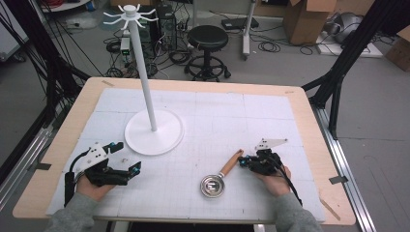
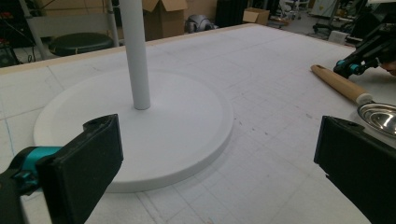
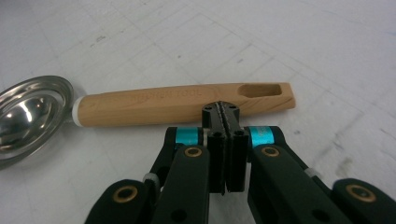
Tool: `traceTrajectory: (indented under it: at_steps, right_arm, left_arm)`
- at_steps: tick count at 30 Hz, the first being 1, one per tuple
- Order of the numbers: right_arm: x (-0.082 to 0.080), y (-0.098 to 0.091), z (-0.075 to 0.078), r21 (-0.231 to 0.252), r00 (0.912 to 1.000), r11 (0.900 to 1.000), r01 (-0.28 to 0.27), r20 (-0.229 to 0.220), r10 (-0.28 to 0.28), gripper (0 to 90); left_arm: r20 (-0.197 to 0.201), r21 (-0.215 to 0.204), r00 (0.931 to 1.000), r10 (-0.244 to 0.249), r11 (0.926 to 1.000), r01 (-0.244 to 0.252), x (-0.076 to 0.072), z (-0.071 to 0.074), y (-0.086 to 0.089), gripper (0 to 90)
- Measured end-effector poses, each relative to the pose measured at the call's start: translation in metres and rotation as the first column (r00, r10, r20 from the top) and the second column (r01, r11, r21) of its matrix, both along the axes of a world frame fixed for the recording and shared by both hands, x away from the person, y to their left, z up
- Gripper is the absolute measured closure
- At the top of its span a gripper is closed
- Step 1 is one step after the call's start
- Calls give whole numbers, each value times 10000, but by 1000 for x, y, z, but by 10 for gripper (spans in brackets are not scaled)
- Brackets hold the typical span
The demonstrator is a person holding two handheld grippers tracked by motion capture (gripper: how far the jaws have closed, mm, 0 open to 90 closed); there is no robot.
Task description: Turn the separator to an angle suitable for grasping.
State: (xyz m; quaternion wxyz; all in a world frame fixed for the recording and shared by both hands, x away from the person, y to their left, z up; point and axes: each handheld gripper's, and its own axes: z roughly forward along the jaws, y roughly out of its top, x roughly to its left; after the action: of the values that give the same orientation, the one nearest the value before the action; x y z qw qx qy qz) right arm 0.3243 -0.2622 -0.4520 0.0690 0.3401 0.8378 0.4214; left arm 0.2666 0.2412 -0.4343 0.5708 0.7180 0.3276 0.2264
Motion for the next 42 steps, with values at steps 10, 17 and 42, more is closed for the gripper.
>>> traceTrajectory:
  at_steps: [10, 17, 42]
  right_arm:
    - [7, 19, 0, -38, 9999, 9999, -156, 8, 156, 900]
    - [10, 24, 0, -42, 9998, 9998, -216, -3, 216, 900]
    - [18, 49, 0, 58, 9981, 9982, -599, -144, 600, 900]
  left_arm:
    - [-25, -96, 9999, 117, 9999, -117, -2, -1, 4, 17]
    - [-17, -87, 10000, 87, 9999, -87, -2, -1, 4, 18]
    - [-32, -116, 9999, 105, 9999, -105, -3, -1, 5, 18]
